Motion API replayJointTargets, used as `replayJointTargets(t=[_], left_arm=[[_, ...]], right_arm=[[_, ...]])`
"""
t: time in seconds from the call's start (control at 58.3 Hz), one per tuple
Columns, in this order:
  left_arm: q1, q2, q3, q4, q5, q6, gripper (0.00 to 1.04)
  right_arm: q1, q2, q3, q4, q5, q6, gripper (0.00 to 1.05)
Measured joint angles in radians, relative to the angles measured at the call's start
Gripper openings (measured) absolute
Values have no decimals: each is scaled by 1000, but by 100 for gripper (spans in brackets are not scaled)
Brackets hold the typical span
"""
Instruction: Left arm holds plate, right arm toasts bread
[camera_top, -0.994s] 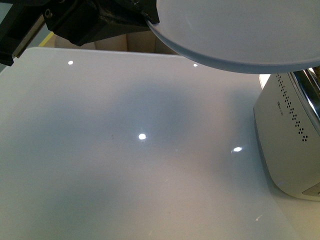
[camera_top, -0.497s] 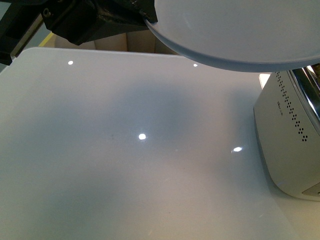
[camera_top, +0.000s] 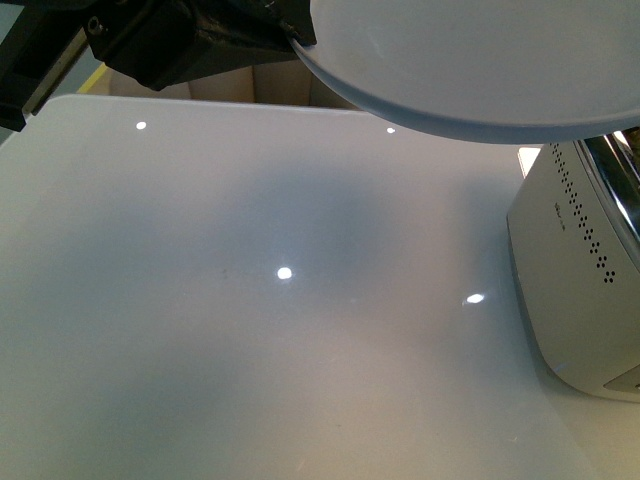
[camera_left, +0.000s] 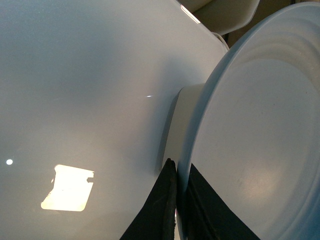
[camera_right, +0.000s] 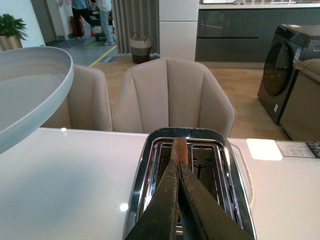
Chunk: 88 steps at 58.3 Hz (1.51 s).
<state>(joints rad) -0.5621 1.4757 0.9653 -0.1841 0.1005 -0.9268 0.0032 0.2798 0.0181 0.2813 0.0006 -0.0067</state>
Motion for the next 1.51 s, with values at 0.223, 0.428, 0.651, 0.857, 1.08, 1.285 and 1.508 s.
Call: replayJointTargets(t=[0.223,0.428,0.651,0.857,1.08,1.285,1.508], left_arm=[[0,0,0,0,0,0,3],[0,0,0,0,0,0,3],[0,0,0,0,-2,0,3],[-1,0,0,0,0,-1,3],[-1,0,0,0,0,-2,3],[-1,0,0,1,0,-2,3],[-1,0,0,1,0,-2,3]], right_arm=[[0,-57,0,-58,0,0,2],[0,-108,0,-110,0,0,2],[0,-270,0,-277,1,0,2],[0,-273,0,-280,2,0,8],[0,-274,0,-280,2,0,45],[0,-274,0,-280,2,0,83],[0,-274,0,-280,2,1,96]])
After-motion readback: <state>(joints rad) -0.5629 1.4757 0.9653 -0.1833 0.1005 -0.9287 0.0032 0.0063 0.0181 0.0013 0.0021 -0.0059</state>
